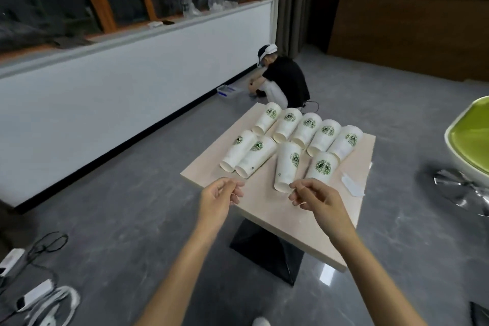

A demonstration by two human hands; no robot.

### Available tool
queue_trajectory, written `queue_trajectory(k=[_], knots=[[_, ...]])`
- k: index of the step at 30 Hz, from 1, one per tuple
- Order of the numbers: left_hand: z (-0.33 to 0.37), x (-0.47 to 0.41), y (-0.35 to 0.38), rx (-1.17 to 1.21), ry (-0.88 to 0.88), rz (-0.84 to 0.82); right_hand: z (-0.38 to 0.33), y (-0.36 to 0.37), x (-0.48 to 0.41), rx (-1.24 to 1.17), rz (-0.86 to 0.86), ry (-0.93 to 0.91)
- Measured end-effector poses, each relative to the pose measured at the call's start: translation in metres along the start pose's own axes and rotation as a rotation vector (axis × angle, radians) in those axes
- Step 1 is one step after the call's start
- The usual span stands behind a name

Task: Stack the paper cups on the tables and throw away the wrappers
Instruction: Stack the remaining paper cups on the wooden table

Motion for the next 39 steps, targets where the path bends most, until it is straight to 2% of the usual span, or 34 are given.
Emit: queue_trajectory(k=[7,16,21,24,31,36,39], knots=[[-0.017,-0.114,0.006,-0.007,-0.027,-0.047,-0.03,0.022,-0.097,-0.002,0.01,0.006],[-0.071,-0.234,0.013,0.004,-0.072,-0.114,-0.033,0.039,-0.194,0.013,0.134,0.059],[-0.101,-0.3,0.017,0.055,-0.091,-0.238,-0.044,0.057,-0.244,-0.057,0.254,0.067],[-0.12,-0.33,0.016,-0.025,-0.068,-0.352,-0.049,0.072,-0.269,-0.089,0.315,0.076],[-0.182,-0.349,0.013,-0.218,-0.096,-0.573,-0.049,0.1,-0.294,-0.162,0.46,0.108],[-0.212,-0.323,0.011,-0.451,-0.048,-0.752,-0.035,0.102,-0.295,-0.158,0.511,0.17],[-0.225,-0.315,0.017,-0.558,0.017,-0.779,-0.027,0.097,-0.295,-0.176,0.541,0.195]])
Point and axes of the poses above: each hand's wrist, its own x-axis away from the middle knuckle, its own y-axis out of the palm, z = x × y, the point moved 1 cm from there along -x, towards the middle knuckle, and after that the axes turned 14 degrees about y, right-handed, at the moved point
